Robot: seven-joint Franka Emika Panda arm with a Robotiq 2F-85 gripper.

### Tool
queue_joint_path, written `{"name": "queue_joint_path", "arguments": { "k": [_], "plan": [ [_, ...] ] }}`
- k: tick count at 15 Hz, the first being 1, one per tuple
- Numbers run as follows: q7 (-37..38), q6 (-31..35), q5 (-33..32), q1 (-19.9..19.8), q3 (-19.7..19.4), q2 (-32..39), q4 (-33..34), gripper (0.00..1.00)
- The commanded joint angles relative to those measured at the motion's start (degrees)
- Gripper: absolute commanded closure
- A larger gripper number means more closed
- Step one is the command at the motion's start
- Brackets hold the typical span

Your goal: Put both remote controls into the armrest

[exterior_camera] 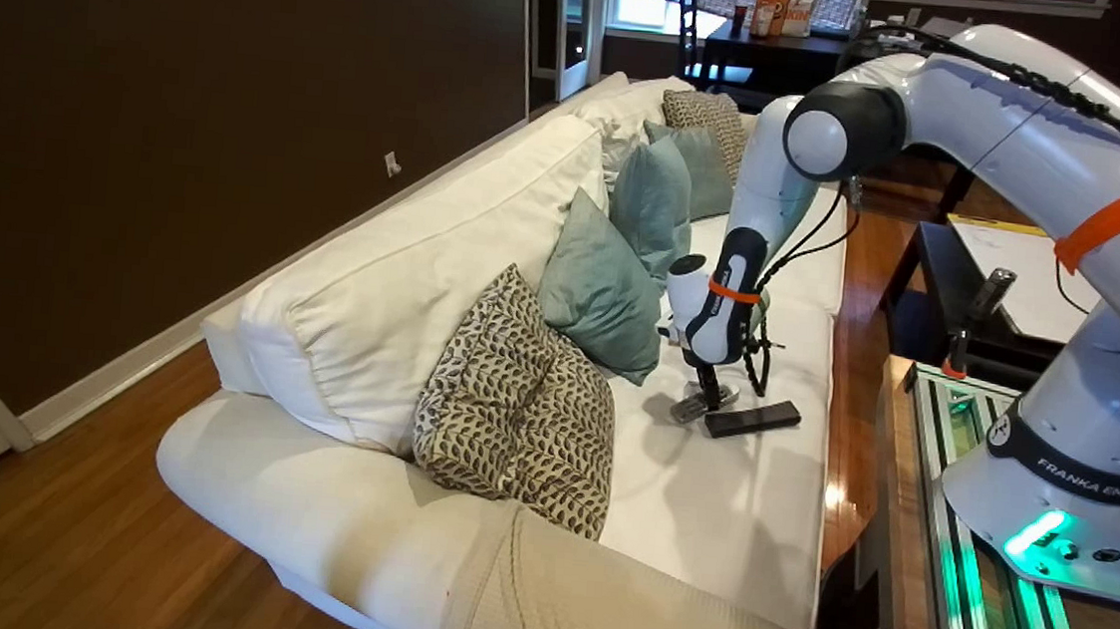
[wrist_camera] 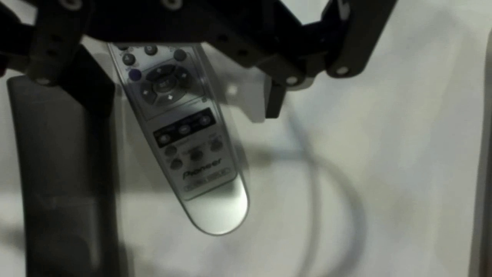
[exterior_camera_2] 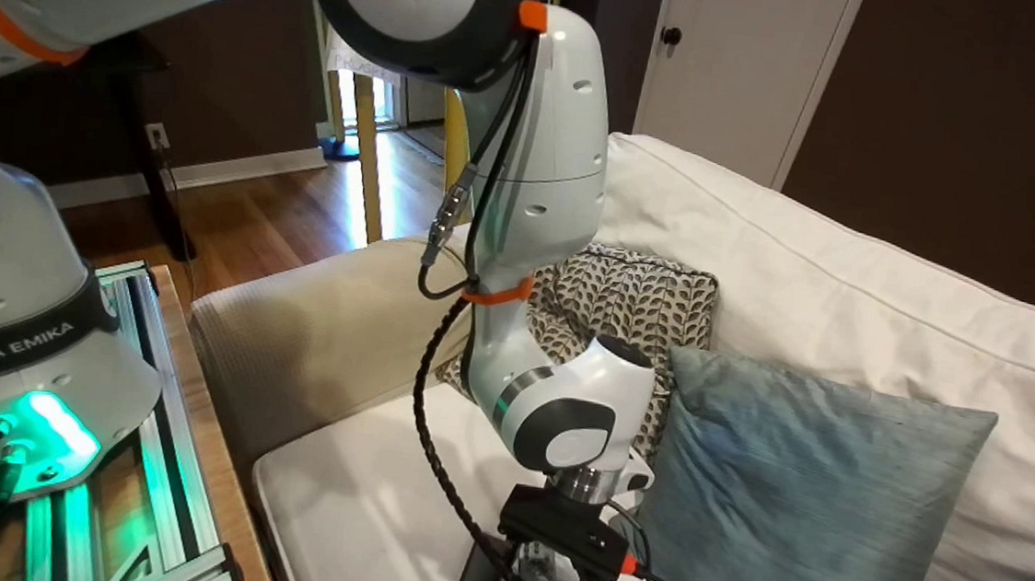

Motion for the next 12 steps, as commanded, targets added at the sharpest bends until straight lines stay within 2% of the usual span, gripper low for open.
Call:
{"name": "queue_joint_path", "arguments": {
  "k": [1, 7, 8, 10, 11, 12],
  "plan": [
    [0.1, -0.1, -0.3, -1.0, 0.4, 2.2, 2.4, 0.0],
    [0.0, 1.0, -0.1, -1.8, 1.1, 2.7, 2.8, 0.0],
    [0.0, 1.1, 0.0, -1.9, 1.3, 2.8, 2.9, 0.05],
    [0.0, 1.0, 0.0, -2.1, 1.5, 2.9, 3.0, 0.29],
    [0.0, 1.1, 0.1, -2.2, 1.6, 2.9, 3.0, 0.3],
    [0.1, 1.1, 0.1, -2.0, 1.6, 2.8, 3.1, 0.39]
  ]
}}
